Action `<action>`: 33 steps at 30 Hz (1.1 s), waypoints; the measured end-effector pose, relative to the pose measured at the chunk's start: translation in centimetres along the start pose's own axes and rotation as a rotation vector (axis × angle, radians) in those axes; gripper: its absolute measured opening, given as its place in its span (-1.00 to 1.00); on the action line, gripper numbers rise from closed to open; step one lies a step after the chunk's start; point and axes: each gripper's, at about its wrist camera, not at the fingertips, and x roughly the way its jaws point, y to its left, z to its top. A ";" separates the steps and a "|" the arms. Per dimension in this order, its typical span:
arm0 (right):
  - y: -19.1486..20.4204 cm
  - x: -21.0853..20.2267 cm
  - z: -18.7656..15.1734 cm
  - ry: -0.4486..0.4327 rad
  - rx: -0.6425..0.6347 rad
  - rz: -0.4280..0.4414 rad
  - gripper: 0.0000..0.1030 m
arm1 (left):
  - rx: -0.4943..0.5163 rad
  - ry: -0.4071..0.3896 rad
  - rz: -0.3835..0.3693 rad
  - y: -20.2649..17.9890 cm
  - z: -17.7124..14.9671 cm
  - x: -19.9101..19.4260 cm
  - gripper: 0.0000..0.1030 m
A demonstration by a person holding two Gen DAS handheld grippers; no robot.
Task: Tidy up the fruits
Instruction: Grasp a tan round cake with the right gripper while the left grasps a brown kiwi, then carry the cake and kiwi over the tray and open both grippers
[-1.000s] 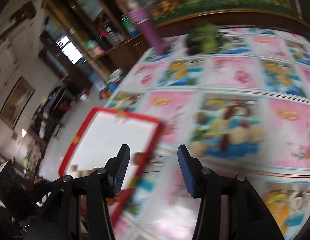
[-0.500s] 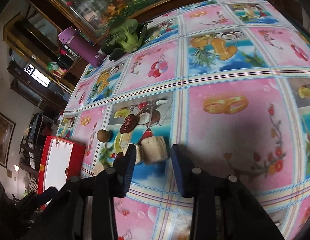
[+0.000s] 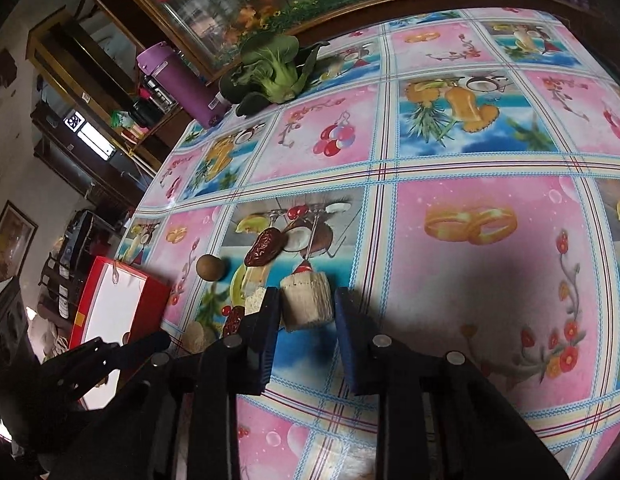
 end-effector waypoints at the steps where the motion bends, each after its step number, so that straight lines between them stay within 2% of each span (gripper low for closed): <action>1: 0.0 0.0 0.0 0.000 0.001 0.001 -0.50 | -0.006 0.008 -0.008 0.0 0.2 0.3 -0.11; 4: 0.1 0.1 0.0 -0.001 -0.013 -0.001 -0.49 | -0.013 0.032 -0.022 -0.2 0.3 1.3 -0.11; 7: 0.2 0.1 0.1 0.002 -0.030 -0.004 -0.49 | 0.001 0.018 -0.014 -0.6 0.6 1.5 -0.13; 11: 0.1 0.1 0.1 0.013 -0.020 0.019 -0.52 | 0.004 0.007 -0.008 -0.5 0.7 1.5 -0.46; 19: -0.5 -0.5 0.1 -0.006 0.011 -0.001 -0.52 | -0.004 -0.001 -0.017 -0.4 0.2 1.0 -0.46; 22: -0.4 -1.0 -0.1 -0.026 0.017 0.007 -0.52 | 0.002 -0.027 0.001 -0.6 -0.3 -0.3 -0.46; 29: 2.8 -3.8 -1.8 -0.158 -0.065 -0.041 -0.52 | -0.040 -0.136 0.029 0.5 -2.2 -6.1 -0.46; 33: 6.9 -5.0 -4.5 -0.178 -0.145 0.025 -0.52 | -0.084 -0.193 0.067 2.8 -4.8 -9.8 -0.46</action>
